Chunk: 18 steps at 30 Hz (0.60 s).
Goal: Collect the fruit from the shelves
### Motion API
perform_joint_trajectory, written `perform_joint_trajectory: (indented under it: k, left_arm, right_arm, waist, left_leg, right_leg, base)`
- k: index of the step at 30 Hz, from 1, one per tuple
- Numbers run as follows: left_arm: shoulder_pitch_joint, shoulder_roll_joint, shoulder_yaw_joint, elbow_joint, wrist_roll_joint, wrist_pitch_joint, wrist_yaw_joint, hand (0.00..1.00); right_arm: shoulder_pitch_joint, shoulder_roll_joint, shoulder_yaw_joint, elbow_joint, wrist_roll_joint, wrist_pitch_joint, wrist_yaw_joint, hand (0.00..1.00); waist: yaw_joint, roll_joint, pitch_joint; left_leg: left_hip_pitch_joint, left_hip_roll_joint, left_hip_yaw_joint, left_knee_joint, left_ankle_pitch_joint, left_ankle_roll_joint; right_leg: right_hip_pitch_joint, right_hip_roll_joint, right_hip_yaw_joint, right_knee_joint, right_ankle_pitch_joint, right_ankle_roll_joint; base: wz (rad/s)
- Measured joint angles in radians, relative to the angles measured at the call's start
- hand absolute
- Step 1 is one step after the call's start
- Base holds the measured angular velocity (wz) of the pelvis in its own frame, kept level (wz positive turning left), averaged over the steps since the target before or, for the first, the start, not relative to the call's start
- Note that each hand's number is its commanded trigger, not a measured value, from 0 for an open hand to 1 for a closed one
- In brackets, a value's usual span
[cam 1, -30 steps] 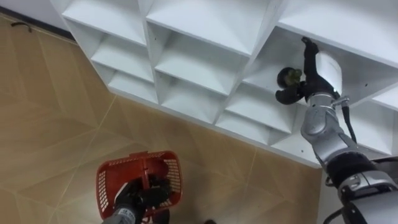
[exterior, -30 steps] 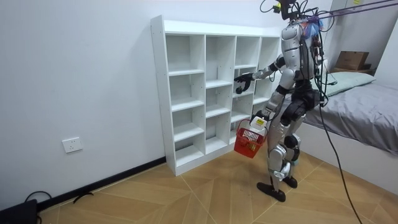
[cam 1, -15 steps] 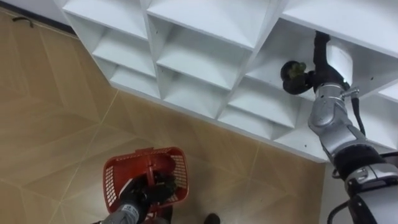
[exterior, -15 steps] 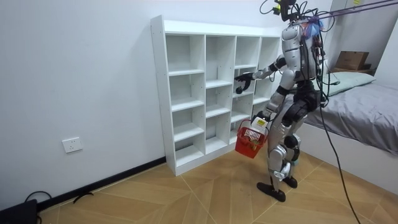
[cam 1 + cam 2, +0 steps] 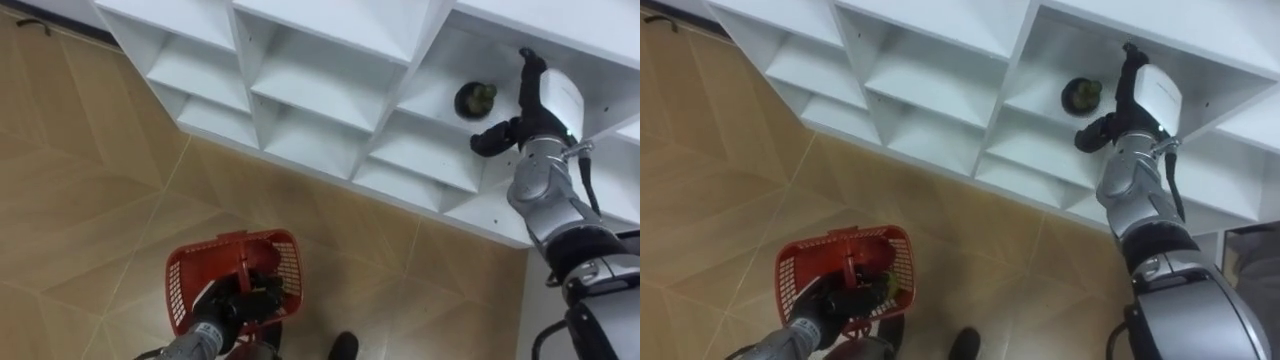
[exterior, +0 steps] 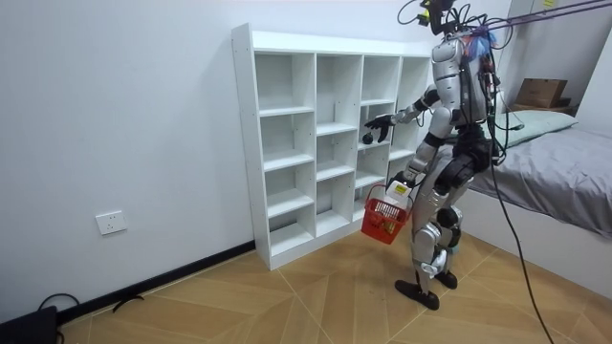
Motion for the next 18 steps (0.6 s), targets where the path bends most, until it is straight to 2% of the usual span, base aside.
perform_joint_trajectory:
  k: [4, 8, 13, 18]
  left_arm:
    - [-0.004, 0.001, 0.002, 0.0, 0.0, 0.0, 0.0, 1.0]
    - [-0.011, 0.001, 0.003, 0.0, 0.0, 0.0, 0.0, 1.0]
    - [-0.017, -0.001, 0.002, 0.0, 0.0, -0.001, 0.0, 1.0]
    - [-0.012, 0.0, 0.001, 0.0, 0.001, -0.002, -0.004, 1.0]
  right_arm:
    - [-0.001, -0.023, 0.0, 0.023, -0.013, 0.001, 0.006, 0.0]
    - [-0.004, -0.024, 0.0, 0.026, -0.033, 0.016, 0.008, 0.0]
    - [-0.027, -0.024, 0.0, 0.026, -0.043, 0.022, 0.007, 0.0]
    - [-0.053, -0.024, -0.001, 0.025, -0.121, 0.022, -0.003, 0.0]
  waist:
    - [0.021, -0.002, 0.0032]
    - [0.025, -0.008, 0.0138]
    - [0.033, -0.008, 0.014]
    - [0.042, -0.008, 0.0141]
  left_leg:
    - [-0.003, 0.0, 0.006, 0.0, 0.0, 0.0]
    - [-0.004, 0.0, 0.007, 0.005, 0.0, 0.0]
    - [-0.016, 0.001, 0.009, 0.013, 0.0, 0.001]
    - [-0.023, 0.001, 0.008, 0.02, -0.001, 0.002]
  right_leg:
    - [-0.008, -0.001, 0.007, 0.005, 0.0, 0.0]
    - [-0.011, -0.002, 0.007, 0.013, 0.0, 0.0]
    - [-0.024, -0.002, 0.008, 0.018, 0.001, -0.001]
    - [-0.027, -0.002, 0.006, 0.017, 0.001, -0.003]
  base:
    - [-0.04]
    - [0.0]
    - [-0.02]
    - [0.0]
